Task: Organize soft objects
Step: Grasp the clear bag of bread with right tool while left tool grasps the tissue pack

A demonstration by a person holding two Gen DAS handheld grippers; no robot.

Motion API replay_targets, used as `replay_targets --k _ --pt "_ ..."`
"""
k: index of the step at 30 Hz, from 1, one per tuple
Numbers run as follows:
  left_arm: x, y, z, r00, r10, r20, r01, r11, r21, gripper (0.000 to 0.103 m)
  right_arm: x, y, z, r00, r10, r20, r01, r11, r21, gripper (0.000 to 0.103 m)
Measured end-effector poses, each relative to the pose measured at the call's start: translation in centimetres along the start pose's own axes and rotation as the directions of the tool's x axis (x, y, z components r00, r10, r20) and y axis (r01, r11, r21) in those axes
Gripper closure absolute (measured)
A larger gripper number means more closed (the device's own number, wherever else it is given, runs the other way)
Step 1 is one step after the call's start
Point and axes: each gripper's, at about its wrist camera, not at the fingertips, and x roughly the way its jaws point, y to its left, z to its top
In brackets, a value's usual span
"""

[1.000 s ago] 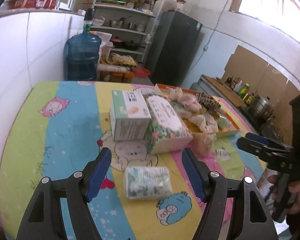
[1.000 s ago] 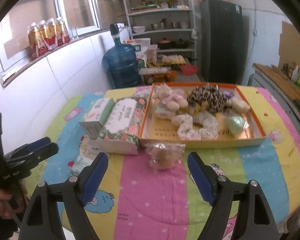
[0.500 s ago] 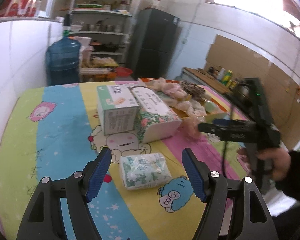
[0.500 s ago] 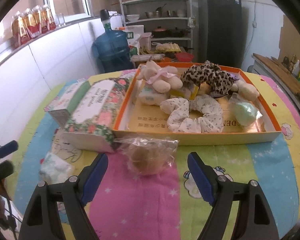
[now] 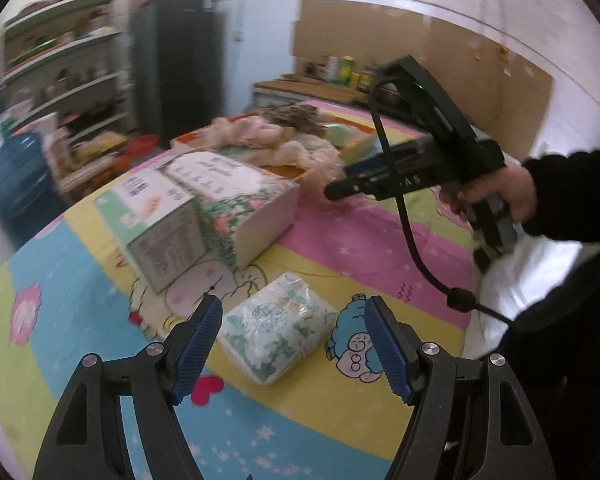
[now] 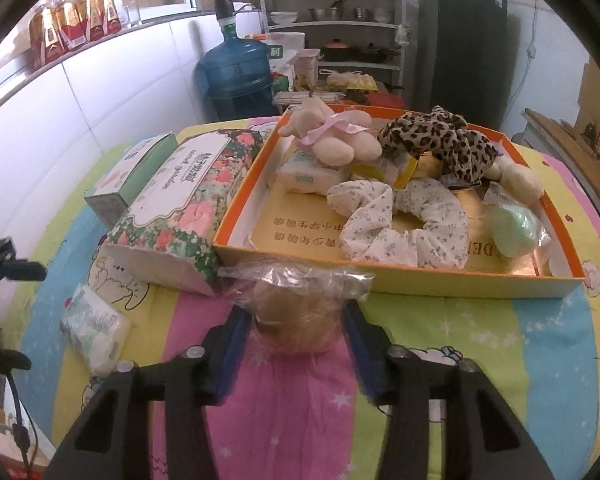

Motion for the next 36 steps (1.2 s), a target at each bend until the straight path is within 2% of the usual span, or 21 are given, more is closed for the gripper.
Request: replay_targets --k 4,7,14,20,24,26,27,29,31,36 --pt "1.5 0.0 0.5 0.997 -0.068 -0.038 0.072 0.987 0.145 0.024 -1.1 -0.1 -0.4 1.0 0.001 0.009 -0.001 1.0 0.024 0.056" --pt "3.4 0.1 0.3 0.993 -0.062 -0.105 0.086 0.966 0.243 0.024 -2.0 -0.1 -0.6 1.0 -0.005 0.014 0.005 0.999 0.038 0.056" --pt "6.1 1.1 0.1 0.978 -0.094 -0.188 0.155 0.928 0.339 0.024 -3.9 -0.1 -1.0 0.999 -0.018 0.03 0.016 0.998 0.065 0.056" --pt "7.1 0.5 -0.4 0.969 -0.119 -0.215 0.195 0.904 0.38 0.024 -4.6 -0.1 -1.2 0.999 -0.033 0.025 0.031 0.996 0.086 0.056" --pt "7.0 0.7 -0.4 0.973 -0.112 -0.203 0.18 0.917 0.357 0.023 -5.0 -0.2 -1.5 0.999 -0.044 0.023 0.042 0.994 0.097 0.056" --pt "7.0 0.8 -0.4 0.975 -0.11 -0.193 0.168 0.933 0.318 0.03 -5.2 -0.2 -1.7 0.999 -0.047 0.024 0.045 0.994 0.103 0.056" --pt "6.9 0.8 -0.4 0.979 -0.097 -0.18 0.148 0.944 0.296 0.037 -5.3 -0.2 -1.8 0.999 -0.047 0.025 0.044 0.993 0.106 0.056" --pt "6.8 1.1 -0.5 0.986 -0.066 -0.154 0.1 0.969 0.224 0.038 -5.4 -0.2 -2.0 0.999 -0.043 0.027 0.04 0.992 0.115 0.056" --pt "6.8 1.2 -0.5 0.988 -0.045 -0.148 0.07 0.984 0.166 0.039 -5.5 -0.2 -2.2 0.999 -0.039 0.026 0.035 0.992 0.124 0.056" --pt "6.1 0.7 -0.9 0.991 0.004 -0.131 0.006 0.997 0.074 0.042 -6.0 0.4 -2.4 0.999 -0.032 0.033 0.028 0.993 0.117 0.056"
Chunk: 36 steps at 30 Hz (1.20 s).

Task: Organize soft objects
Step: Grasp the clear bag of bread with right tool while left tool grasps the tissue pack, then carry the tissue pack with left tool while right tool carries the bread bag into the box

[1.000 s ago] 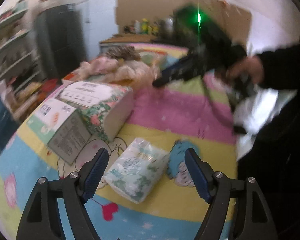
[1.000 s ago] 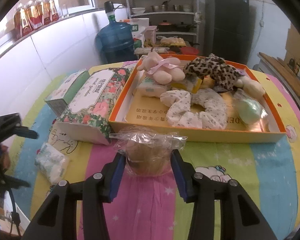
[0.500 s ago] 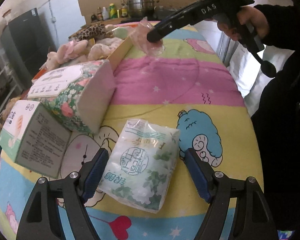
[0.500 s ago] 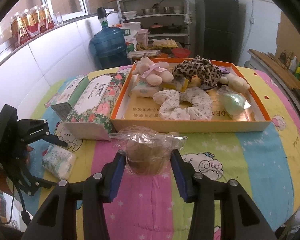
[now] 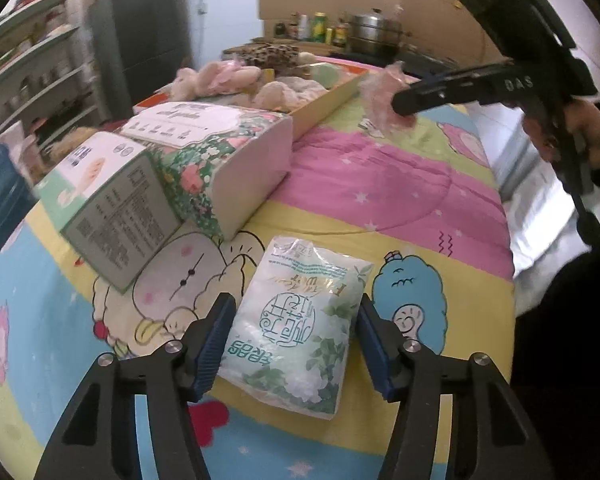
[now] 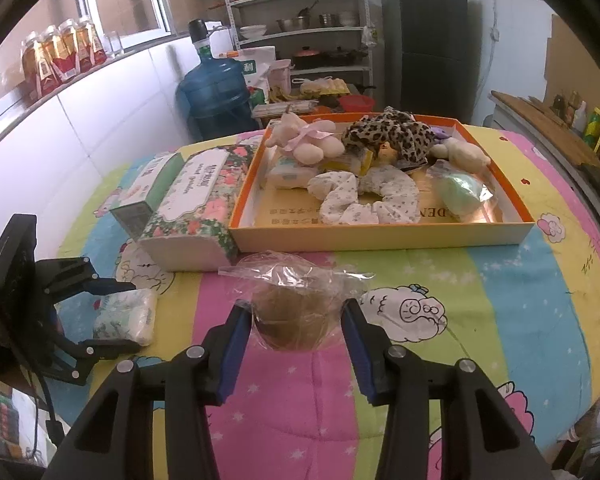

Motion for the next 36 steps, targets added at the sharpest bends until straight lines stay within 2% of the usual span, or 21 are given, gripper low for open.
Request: replay_targets --k 5,10,16,21,28,36 --pt "-1.5 -1.1 -0.4 0.999 0.019 0.036 -0.016 0.996 -0.083 0.043 -0.9 0.8 -0.3 1.0 0.009 0.016 -0.009 1.0 -0.01 0.056" --pt "-4.2 -2.8 0.5 0.991 0.082 0.104 -0.065 0.985 -0.16 0.043 -2.4 1.0 -0.2 0.999 0.011 0.05 -0.011 1.0 -0.004 0.056" --pt "-7.2 -3.8 3.2 0.972 0.155 0.178 -0.107 0.961 -0.255 0.043 -4.8 0.3 0.6 0.994 0.002 0.113 -0.003 1.0 0.007 0.056" --pt "-8.6 -4.5 6.3 0.957 0.19 0.22 -0.119 0.947 -0.299 0.043 -6.4 -0.7 1.8 0.988 -0.013 0.157 0.012 1.0 0.007 0.056" --pt "-8.4 -5.3 10.9 0.947 0.191 0.257 -0.106 0.944 -0.313 0.043 -7.6 -2.6 3.5 0.98 -0.028 0.196 0.026 1.0 0.013 0.056" --pt "-5.7 -4.7 15.8 0.945 0.186 0.269 -0.078 0.927 -0.367 0.043 -7.9 -6.0 5.8 0.974 -0.055 0.22 0.048 0.998 0.033 0.056"
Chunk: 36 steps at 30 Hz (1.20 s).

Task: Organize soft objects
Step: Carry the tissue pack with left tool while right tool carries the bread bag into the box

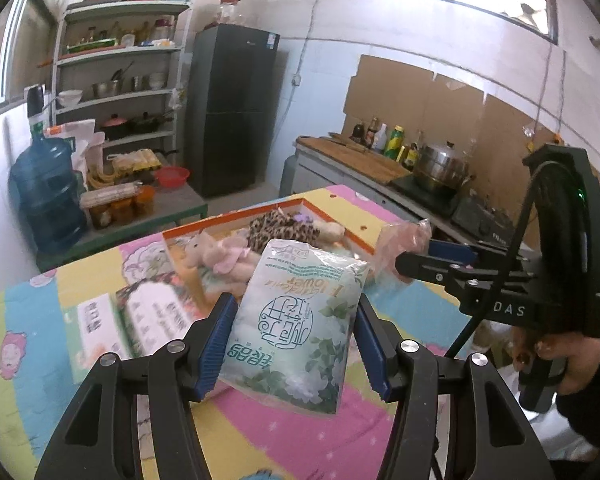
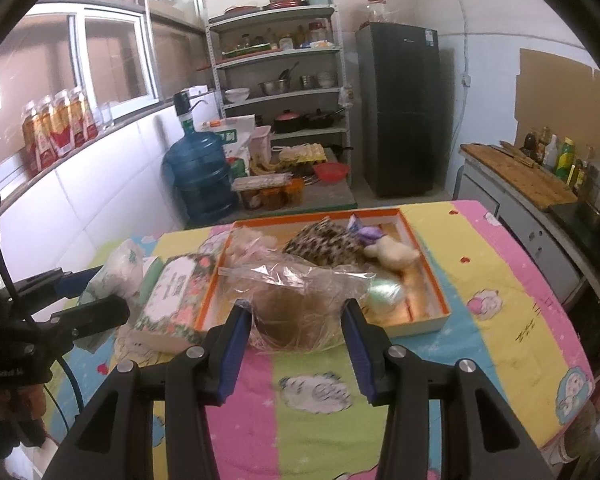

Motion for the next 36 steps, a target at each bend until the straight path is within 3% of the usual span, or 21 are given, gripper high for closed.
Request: replay_targets --k 18,36 --pt "10.8 0.5 3.9 0.997 0.035 -0.071 -0.046 0.987 -0.154 0.043 6.5 -7.5 4.4 0.999 -0.01 -0.045 0.01 1.0 -0.002 0.056" --pt "17.0 0.4 4.5 0.982 0.096 -0.163 -0.127 0.974 -0.189 0.044 12.5 -11.0 5.9 0.992 0.059 -0.111 -0.062 0.998 -0.026 0.056"
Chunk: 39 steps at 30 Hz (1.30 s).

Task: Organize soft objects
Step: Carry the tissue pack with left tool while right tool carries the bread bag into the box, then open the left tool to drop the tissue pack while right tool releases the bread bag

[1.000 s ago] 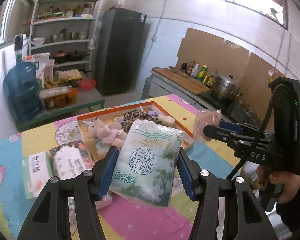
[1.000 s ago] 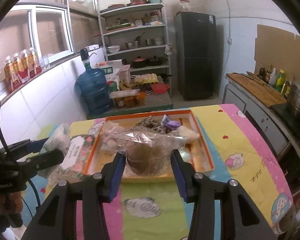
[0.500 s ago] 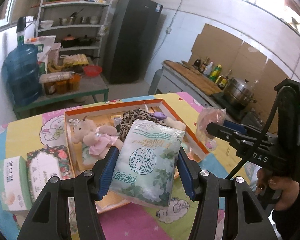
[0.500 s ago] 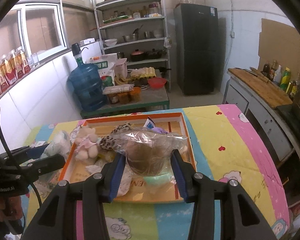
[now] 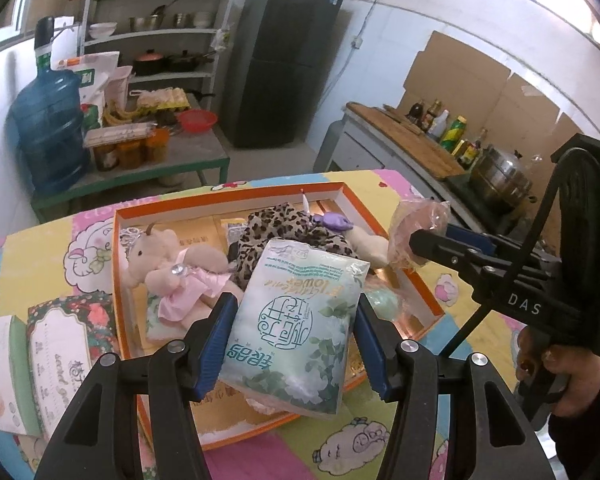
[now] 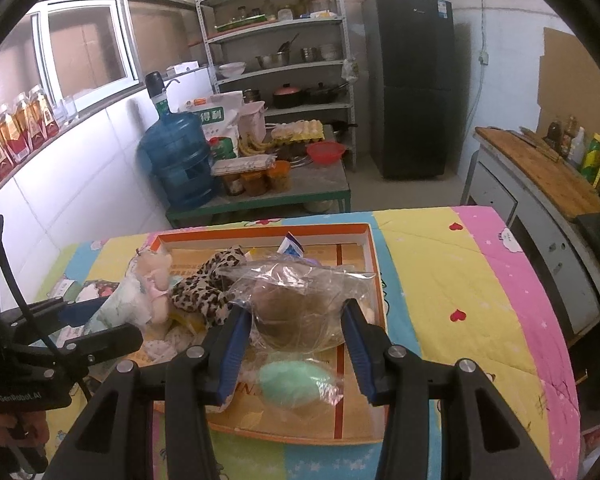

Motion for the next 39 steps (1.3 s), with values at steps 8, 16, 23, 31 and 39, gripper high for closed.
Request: replay_targets --k 8,16,23,31,39 --pt "1.6 0.0 0.6 0.999 0.034 -0.016 -0.034 0.999 -0.007 0.044 1.9 -0.4 0.7 0.999 0.039 -0.02 -0.039 0.999 -0.014 0.056" --pt "3.2 0.4 0.9 0.998 0.051 -0.036 -0.051 0.998 -0.022 0.044 3.6 -0.3 1.2 0.997 0.07 -0.045 -0.071 0.997 -0.037 0.056" --pt "4.5 0.5 0.6 0.996 0.062 -0.06 -0.063 0.998 -0.026 0.044 5.1 -0.1 1.3 0.994 0.081 -0.075 -0.085 0.995 -0.054 0.056" --pt "5.7 0.8 0.2 0.994 0.074 -0.083 -0.076 0.997 -0.018 0.044 6.8 0.7 1.2 0.991 0.092 -0.101 -0.102 0.991 -0.09 0.056" --pt "5.7 1.1 0.2 0.995 0.058 -0.077 -0.06 0.998 -0.025 0.044 7.2 1.6 1.2 0.989 0.1 -0.107 -0.112 0.988 -0.105 0.055"
